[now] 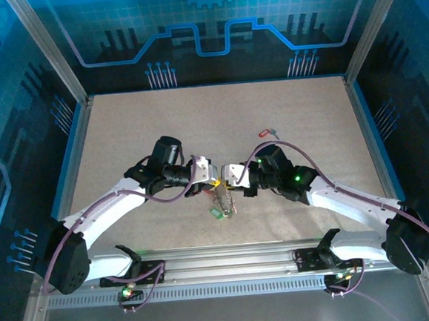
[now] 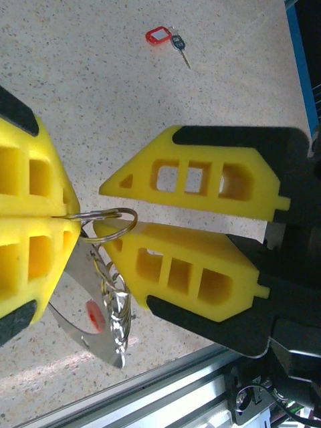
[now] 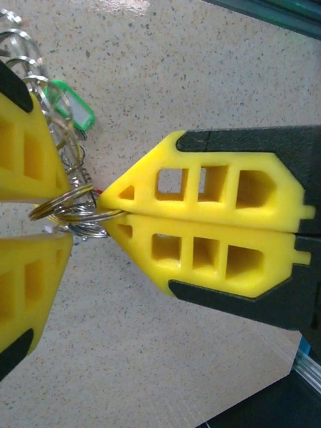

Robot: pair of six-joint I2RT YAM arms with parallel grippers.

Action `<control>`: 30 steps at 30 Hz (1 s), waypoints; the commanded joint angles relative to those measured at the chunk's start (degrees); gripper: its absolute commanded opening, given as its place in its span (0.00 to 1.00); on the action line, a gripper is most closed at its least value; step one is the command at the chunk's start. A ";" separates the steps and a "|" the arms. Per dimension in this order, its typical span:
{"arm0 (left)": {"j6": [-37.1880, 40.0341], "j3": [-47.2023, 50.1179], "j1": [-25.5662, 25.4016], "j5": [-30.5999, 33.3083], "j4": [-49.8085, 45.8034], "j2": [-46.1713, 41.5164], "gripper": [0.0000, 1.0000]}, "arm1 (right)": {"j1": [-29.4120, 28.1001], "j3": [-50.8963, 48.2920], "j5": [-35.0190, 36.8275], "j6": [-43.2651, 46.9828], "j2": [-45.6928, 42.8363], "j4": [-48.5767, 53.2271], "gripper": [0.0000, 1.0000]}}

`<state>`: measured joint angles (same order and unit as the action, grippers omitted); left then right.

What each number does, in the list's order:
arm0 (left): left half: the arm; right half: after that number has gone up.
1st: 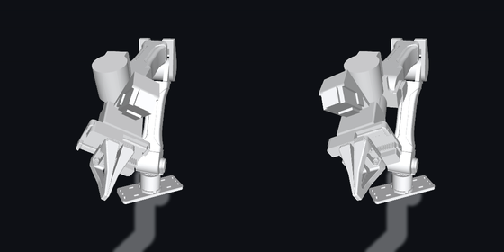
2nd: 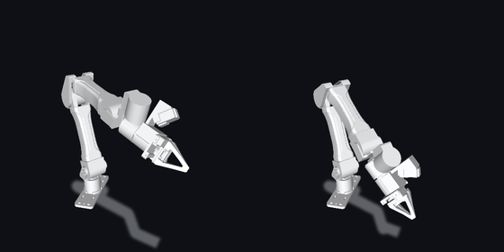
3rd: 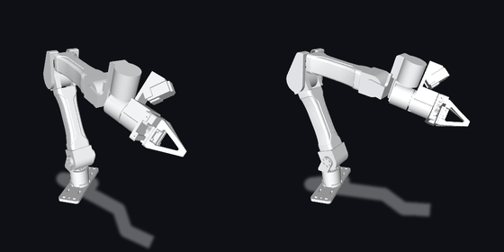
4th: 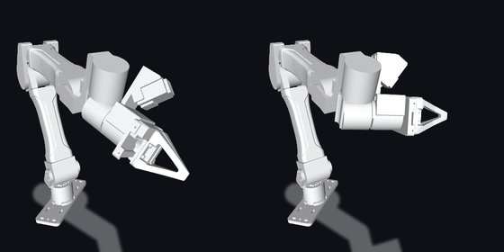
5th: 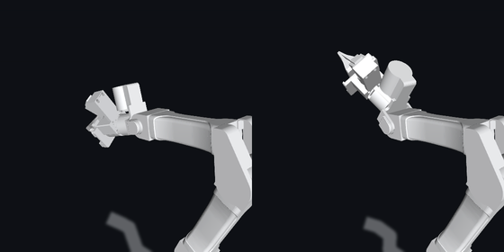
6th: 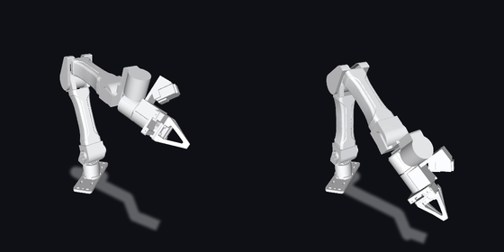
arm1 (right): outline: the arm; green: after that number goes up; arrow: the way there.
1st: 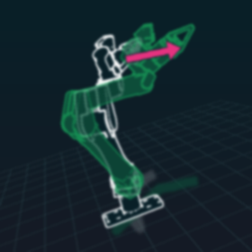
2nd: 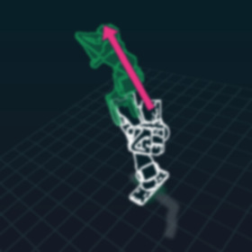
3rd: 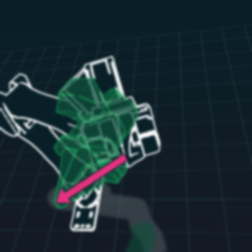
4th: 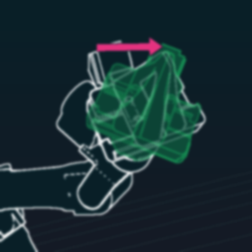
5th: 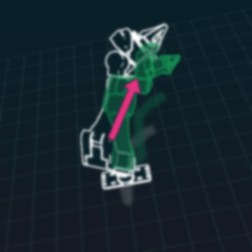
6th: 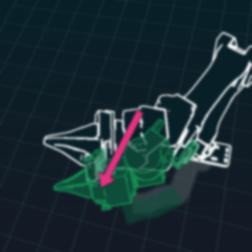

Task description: Put the keys on the keyring

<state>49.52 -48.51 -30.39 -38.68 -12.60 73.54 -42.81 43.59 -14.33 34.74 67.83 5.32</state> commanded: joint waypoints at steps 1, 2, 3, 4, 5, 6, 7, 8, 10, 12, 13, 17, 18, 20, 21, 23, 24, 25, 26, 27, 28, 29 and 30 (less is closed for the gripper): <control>1.53 -2.14 -0.46 -2.98 -0.40 -2.13 0.00 | -0.66 1.60 -1.22 1.25 -0.66 0.61 0.24; 1.53 -2.05 -0.42 -2.90 -0.41 -2.17 0.00 | -0.66 1.83 -1.63 1.59 -0.92 1.43 0.25; 1.48 -1.97 -0.53 -2.90 -0.41 -2.24 0.00 | -0.54 1.95 -2.27 2.17 -1.19 2.62 0.27; 0.98 -1.94 -0.45 -2.85 -0.28 -2.35 0.00 | -0.39 1.94 -2.87 2.69 -1.52 3.54 0.28; 0.20 -1.92 -0.44 -2.73 0.03 -2.49 0.00 | -0.33 1.85 -3.06 2.78 -1.69 4.04 0.28; -0.97 -1.87 -0.44 -2.63 0.64 -2.59 0.00 | -0.31 1.71 -3.34 2.91 -1.92 4.61 0.28; -1.99 -1.73 -0.41 -2.63 1.34 -2.72 0.00 | -0.26 1.51 -3.64 3.02 -2.18 5.15 0.28; -2.52 -1.57 -0.45 -2.66 1.95 -2.87 0.00 | -0.17 1.38 -3.89 3.08 -2.39 5.58 0.28; -3.43 -1.06 -0.42 -2.42 3.27 -3.19 0.00 | -0.19 0.92 -4.51 3.13 -3.17 6.28 0.28; -3.96 -0.88 -0.44 -1.68 3.86 -3.40 0.00 | -0.32 0.31 -6.06 3.52 -4.20 6.83 0.28; -4.15 -1.00 -0.45 -1.44 3.90 -3.40 0.00 | -0.36 -0.04 -6.90 3.97 -4.80 7.00 0.28; -3.68 -1.25 -0.45 -1.06 3.56 -3.49 0.00 | -0.71 -1.44 -7.26 3.67 -6.28 5.87 0.28; -3.37 -1.16 -0.39 -1.26 3.54 -3.57 0.00 | -0.62 -1.97 -7.03 3.36 -6.68 4.98 0.28; -2.30 -1.19 -0.46 -1.99 2.83 -3.66 0.00 | 0.32 -2.67 -6.94 1.97 -7.40 3.04 0.29; -1.67 -1.25 -0.51 -2.07 2.17 -3.60 0.00 | 1.06 -2.77 -7.03 1.06 -7.83 2.16 0.31; -0.97 -1.54 -0.47 -2.10 0.76 -3.66 0.00 | 2.42 -2.93 -7.11 0.01 -8.36 1.12 0.33; -0.88 -1.67 -0.48 -2.16 0.28 -3.71 0.00 | 3.02 -2.90 -7.01 -0.20 -8.42 0.71 0.33; -0.84 -1.68 -0.51 -2.39 0.00 -3.88 0.00 | 3.36 -2.68 -7.08 -0.20 -8.34 0.67 0.33; -0.70 -1.68 -0.54 -2.62 -0.05 -3.99 0.00 | 3.36 -2.28 -7.00 -0.02 -8.13 0.89 0.33; -0.51 -1.68 -0.53 -2.95 0.00 -4.01 0.00 | 3.45 -1.77 -7.07 0.25 -7.78 1.29 0.34; -0.43 -1.76 -0.49 -3.15 0.03 -3.97 0.00 | 3.37 -1.16 -7.41 0.33 -7.25 1.73 0.34; -0.49 -1.90 -0.53 -3.16 -0.05 -4.01 0.00 | 3.33 -0.67 -7.67 0.35 -6.77 1.80 0.34; -0.64 -2.09 -0.55 -3.20 -0.06 -3.93 0.00 | 3.21 -0.26 -7.81 0.29 -6.18 1.81 0.33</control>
<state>47.11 -48.51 -30.39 -38.81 -12.67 71.50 -39.79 41.34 -20.25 35.97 60.69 7.90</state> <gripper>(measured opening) 0.052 0.335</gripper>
